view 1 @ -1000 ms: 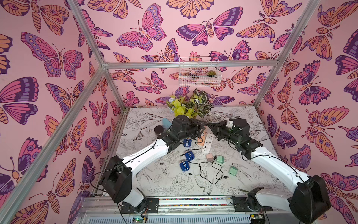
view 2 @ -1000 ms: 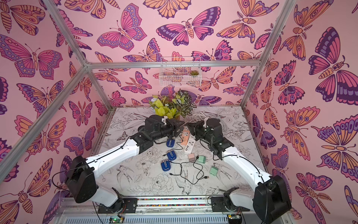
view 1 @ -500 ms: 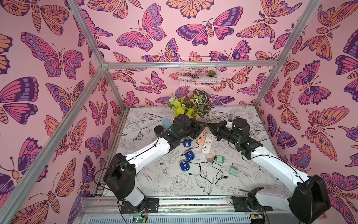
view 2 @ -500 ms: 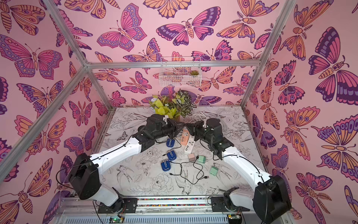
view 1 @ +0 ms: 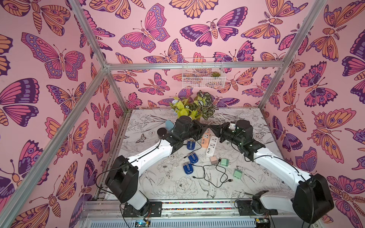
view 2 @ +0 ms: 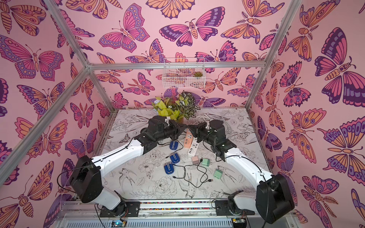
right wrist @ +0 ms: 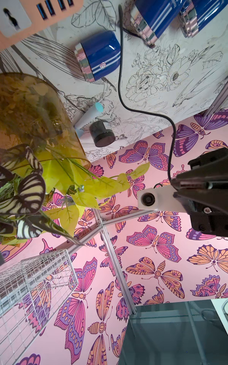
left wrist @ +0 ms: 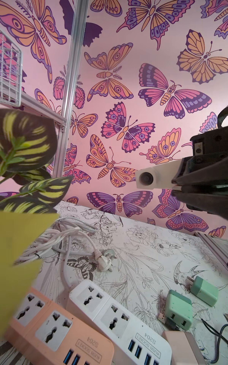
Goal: Charge the electric shaver
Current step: Pick up the charging cable from the center of the board, then pick up the plug from the center of the board.
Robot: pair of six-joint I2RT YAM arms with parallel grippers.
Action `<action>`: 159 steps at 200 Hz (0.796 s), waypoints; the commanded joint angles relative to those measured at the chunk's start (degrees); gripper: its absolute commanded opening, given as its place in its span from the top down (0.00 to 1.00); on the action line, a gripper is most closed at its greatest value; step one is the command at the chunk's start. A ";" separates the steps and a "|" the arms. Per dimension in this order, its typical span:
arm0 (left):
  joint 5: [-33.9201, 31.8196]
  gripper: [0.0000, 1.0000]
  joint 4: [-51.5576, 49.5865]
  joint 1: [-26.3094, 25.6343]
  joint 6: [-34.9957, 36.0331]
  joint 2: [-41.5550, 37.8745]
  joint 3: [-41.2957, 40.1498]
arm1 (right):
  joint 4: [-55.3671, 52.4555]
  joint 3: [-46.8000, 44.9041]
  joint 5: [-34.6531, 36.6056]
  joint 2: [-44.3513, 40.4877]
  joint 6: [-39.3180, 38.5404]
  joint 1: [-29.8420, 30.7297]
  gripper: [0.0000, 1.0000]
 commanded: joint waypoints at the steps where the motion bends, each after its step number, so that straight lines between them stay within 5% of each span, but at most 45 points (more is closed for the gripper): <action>1: 3.85 0.92 3.31 -0.40 1.03 0.53 -0.58 | -0.01 1.88 -1.47 0.66 0.12 0.05 1.00; 48: 4.87 1.00 4.51 -0.16 1.02 0.62 -1.31 | -0.14 2.05 -2.52 1.36 -0.20 -0.12 1.00; 87: 4.56 1.00 4.49 1.07 2.28 -2.00 -4.63 | -5.92 2.14 -6.01 -0.68 -4.42 -3.39 0.68; 116: 7.08 1.00 4.43 3.86 6.80 -5.49 -10.81 | -18.76 2.18 -13.51 -3.97 -16.46 -8.38 0.55; 159: 8.66 1.00 4.12 7.91 10.95 -12.13 -23.48 | -48.43 -1.59 -13.92 -5.42 -41.04 -7.44 0.65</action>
